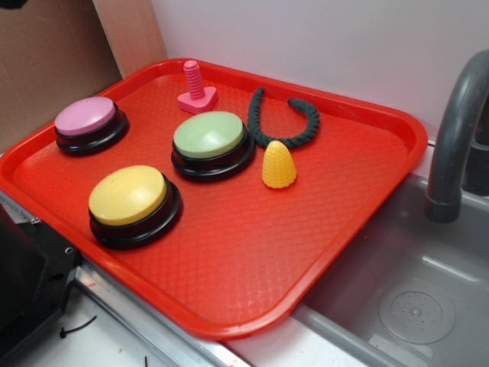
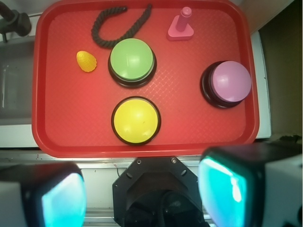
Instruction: Push the pink button.
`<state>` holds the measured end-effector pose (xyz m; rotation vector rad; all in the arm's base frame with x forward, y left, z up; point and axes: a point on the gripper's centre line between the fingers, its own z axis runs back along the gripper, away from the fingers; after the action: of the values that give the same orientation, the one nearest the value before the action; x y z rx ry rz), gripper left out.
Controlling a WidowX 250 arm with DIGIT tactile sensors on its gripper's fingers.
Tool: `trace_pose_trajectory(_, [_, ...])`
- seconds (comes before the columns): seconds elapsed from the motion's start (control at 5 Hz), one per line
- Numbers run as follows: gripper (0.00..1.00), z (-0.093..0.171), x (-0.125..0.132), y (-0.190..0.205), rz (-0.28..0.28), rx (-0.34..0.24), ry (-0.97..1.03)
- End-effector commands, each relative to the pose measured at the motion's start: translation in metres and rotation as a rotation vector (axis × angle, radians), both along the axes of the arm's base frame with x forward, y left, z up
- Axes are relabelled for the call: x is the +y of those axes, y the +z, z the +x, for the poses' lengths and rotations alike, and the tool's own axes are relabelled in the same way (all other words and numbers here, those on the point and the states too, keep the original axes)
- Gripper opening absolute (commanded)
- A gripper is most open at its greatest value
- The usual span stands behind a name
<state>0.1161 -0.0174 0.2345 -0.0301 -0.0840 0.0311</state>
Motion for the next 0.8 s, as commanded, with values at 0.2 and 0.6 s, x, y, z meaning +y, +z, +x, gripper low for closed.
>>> trace_pose_trajectory(0.2, [1.0, 0.031, 0.05, -0.047, 0.019, 0.133, 0.247])
trace_pose_trajectory(0.6, [1.0, 0.049, 0.151, -0.103, 0.022, 0.095, 0.743])
